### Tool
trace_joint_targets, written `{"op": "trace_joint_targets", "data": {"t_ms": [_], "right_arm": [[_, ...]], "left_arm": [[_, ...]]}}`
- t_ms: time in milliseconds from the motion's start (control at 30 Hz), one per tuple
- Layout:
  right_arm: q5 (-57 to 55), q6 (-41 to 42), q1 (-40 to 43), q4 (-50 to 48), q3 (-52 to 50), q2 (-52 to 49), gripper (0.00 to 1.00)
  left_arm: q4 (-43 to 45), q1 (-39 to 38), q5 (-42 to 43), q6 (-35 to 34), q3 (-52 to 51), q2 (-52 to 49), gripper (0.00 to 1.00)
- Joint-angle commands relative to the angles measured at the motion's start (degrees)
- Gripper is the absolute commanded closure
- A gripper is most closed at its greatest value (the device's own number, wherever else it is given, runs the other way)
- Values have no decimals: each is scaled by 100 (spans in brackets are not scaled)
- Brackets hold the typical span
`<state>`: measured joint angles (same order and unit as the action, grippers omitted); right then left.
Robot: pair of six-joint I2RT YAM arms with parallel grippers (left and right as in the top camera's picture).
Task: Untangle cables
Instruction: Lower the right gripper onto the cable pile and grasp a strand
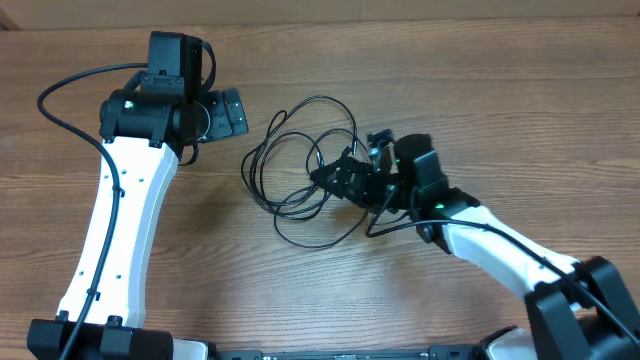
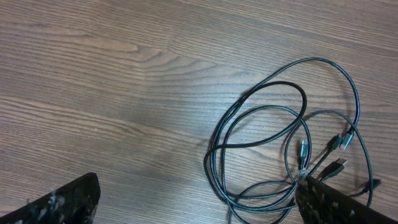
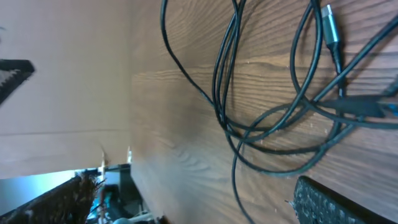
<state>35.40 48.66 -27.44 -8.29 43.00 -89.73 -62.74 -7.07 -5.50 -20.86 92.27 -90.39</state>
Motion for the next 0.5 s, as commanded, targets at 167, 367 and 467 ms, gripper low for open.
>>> {"op": "trace_joint_targets", "data": {"t_ms": [167,367,467], "right_arm": [[-444,385,-522,-1440,133,-1021,0],[-844,531,-664,-1504,138,-1414,0],[-929,535,-680,-1814,138,-1414,0]], "left_arm": [[-2,0,63,72,35,-28,0],[-2,-2,66,70,35,-28,0],[-2,-2,66,70,35,-28,0]]}}
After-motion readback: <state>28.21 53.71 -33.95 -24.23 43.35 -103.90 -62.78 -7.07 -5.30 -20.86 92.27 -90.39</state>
